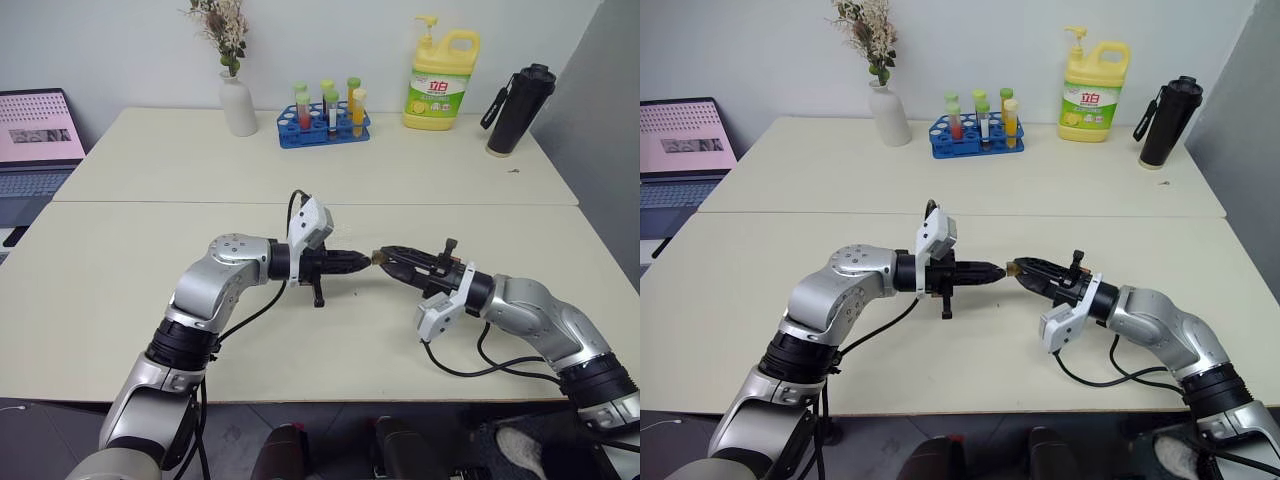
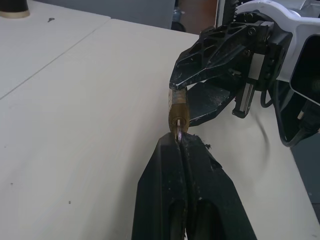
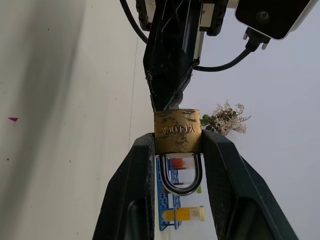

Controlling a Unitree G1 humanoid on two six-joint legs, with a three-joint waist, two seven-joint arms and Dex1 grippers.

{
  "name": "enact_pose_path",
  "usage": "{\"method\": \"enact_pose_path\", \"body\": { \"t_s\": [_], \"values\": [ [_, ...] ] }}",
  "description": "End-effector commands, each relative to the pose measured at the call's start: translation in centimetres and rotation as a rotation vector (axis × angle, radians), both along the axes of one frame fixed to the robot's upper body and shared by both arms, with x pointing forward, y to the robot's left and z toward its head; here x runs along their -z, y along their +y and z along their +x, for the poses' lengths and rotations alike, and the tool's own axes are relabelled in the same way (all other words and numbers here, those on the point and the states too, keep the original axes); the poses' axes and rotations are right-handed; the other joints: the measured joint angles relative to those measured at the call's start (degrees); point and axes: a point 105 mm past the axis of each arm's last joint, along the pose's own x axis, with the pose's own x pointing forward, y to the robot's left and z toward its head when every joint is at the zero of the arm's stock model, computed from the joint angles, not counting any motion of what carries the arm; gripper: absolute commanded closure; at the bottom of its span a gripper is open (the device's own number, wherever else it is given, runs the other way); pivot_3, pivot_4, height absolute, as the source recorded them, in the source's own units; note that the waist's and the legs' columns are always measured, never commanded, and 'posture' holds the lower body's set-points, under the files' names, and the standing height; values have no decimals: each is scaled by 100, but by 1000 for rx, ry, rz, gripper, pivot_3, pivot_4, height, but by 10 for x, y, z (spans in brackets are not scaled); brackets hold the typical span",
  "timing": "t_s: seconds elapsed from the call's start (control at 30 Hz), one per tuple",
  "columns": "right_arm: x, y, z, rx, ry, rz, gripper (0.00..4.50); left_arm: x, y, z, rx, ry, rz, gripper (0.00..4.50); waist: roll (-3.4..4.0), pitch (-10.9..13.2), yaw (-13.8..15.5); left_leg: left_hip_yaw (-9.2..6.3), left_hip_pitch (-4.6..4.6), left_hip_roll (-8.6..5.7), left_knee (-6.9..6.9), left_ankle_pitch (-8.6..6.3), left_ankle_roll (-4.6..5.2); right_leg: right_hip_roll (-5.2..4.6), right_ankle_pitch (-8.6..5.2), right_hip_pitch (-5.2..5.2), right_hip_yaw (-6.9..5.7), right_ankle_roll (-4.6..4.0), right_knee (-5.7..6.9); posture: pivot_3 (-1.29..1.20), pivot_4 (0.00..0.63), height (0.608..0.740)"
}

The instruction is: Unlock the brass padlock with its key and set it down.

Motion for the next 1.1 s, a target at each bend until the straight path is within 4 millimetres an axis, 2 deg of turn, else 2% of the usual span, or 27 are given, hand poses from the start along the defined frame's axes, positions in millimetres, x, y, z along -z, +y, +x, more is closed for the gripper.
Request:
{"method": "enact_pose_path", "body": {
  "t_s": [0.03,0.2,0.53,0.77,0.93,1.07,1.1],
  "values": [
    [-16,6,-7,-43,-40,39,3542,-10,-3,1,31,-203,54,4500,0,0,1,1,0,0,0,0,0,0,1,0,0,-2,0,0,150,740],
    [-16,6,-7,-41,-30,51,3542,-6,-3,-1,95,-486,151,4500,0,0,1,3,1,0,0,0,0,0,13,0,1,-22,0,0,150,740],
    [-16,8,-5,-40,-23,53,3542,-6,-2,3,90,-520,118,4500,0,0,2,4,0,0,0,0,1,1,13,0,0,-22,-1,0,150,740],
    [-16,9,-5,-39,-18,61,3542,-7,-3,2,108,-626,139,4500,0,0,2,4,0,0,0,0,1,1,13,0,0,-23,0,0,150,740],
    [-16,9,-5,-41,-19,57,3542,-6,-3,5,85,-614,126,4500,0,0,2,4,0,0,0,0,1,1,13,0,0,-22,0,0,150,740],
    [-16,8,-5,-40,-17,57,3542,-8,-4,5,56,-403,45,4500,0,0,2,3,-1,0,1,0,1,1,12,0,-1,-21,1,0,150,740],
    [-16,8,-5,-40,-18,56,3542,-8,-3,5,53,-359,40,4314,0,0,0,3,-1,0,2,0,1,2,12,0,-1,-19,1,0,150,740]
  ]
}}
